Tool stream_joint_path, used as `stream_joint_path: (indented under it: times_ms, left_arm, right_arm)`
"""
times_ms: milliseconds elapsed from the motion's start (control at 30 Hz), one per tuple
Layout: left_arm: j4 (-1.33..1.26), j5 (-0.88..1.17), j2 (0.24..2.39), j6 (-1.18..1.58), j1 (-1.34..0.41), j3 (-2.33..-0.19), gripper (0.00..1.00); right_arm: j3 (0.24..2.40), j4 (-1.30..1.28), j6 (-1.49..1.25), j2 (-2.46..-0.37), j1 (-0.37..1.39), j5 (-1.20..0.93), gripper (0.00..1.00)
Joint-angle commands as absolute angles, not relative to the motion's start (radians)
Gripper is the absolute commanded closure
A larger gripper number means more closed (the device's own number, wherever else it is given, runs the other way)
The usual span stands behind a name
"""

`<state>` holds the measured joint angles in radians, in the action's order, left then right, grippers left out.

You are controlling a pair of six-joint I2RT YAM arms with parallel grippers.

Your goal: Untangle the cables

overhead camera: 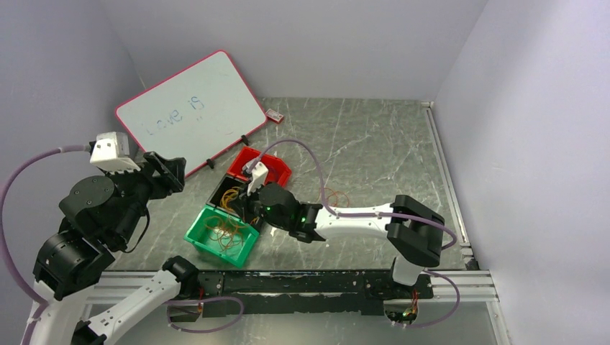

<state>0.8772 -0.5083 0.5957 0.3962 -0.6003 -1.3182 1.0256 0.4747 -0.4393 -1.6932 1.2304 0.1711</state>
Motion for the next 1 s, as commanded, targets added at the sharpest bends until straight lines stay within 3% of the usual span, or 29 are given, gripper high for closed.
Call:
stream_joint_path:
  times_ms: [0,300,433,967]
  left_arm:
    - [0.844,-0.486,0.601,0.38,-0.605,-1.31,0.24]
    - [0.848,-0.474,0.601,0.386,-0.605,-1.304,0.24]
    - [0.853,-0.471,0.599,0.389,-0.605,-1.305,0.24]
    - [0.848,-0.455,0.6,0.391,-0.605,-1.295,0.24]
  right_arm:
    - [1.082,0.391,-0.415,-1.69,1.228,0.266,1.0]
    - [1.203,0.38,-0.333,-1.813,1.262,0.04,1.0]
    - [1.25,0.346,-0.32,-1.878,1.277,0.033,1.0]
    - [1.283,0.182,-0.295,-1.897,1.278,0.312,1.0]
